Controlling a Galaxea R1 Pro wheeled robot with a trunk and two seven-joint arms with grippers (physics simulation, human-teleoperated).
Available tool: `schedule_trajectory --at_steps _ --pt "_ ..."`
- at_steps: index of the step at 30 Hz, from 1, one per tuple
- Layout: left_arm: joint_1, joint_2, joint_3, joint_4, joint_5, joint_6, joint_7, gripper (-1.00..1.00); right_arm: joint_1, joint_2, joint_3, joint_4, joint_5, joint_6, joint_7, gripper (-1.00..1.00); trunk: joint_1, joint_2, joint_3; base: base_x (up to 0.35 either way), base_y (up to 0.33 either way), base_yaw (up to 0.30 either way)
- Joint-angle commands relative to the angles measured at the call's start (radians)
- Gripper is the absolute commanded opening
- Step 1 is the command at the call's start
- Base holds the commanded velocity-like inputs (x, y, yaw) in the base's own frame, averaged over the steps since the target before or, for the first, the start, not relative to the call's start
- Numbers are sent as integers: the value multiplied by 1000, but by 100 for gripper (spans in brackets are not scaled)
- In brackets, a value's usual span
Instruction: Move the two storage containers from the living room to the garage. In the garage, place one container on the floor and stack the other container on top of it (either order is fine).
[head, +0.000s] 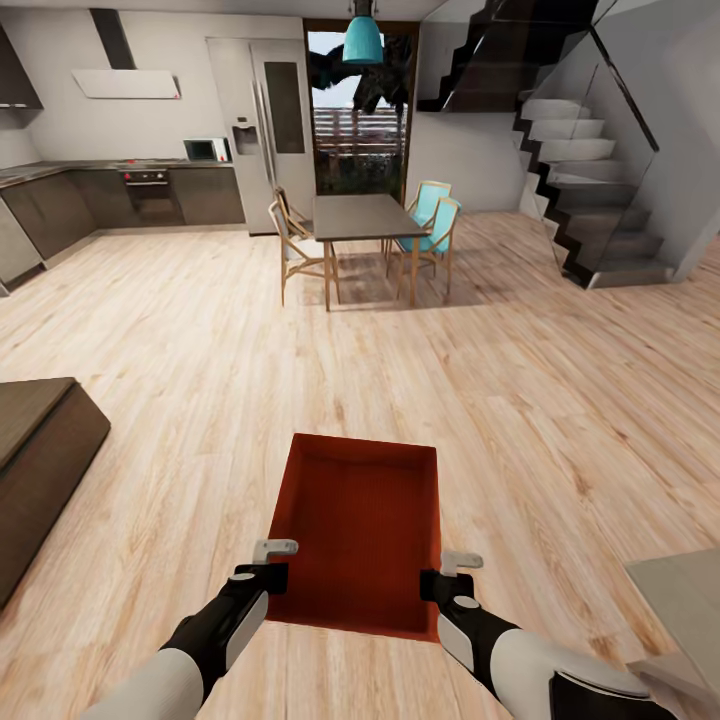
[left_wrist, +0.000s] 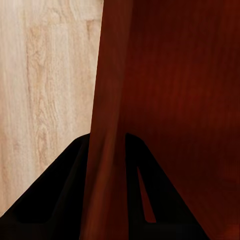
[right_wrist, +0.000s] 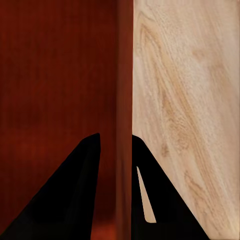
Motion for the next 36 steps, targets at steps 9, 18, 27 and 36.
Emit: schedule_trajectory --at_steps 9,18,27,36 --pt "-1 19 20 -20 2 5 13 -100 0 -13 39 3 -9 0 -3 -100 1 -1 -1 320 0 0" --pt "-1 19 20 -20 2 5 13 -100 0 -13 40 3 -9 0 -3 -100 1 -1 -1 320 0 0" --pt "-1 19 20 -20 2 5 13 -100 0 -12 40 3 -9 0 -3 -100 1 -1 -1 320 0 0" --pt "-1 19 20 -20 2 5 13 -100 0 -12 40 3 -9 0 -3 -100 1 -1 -1 320 0 0"
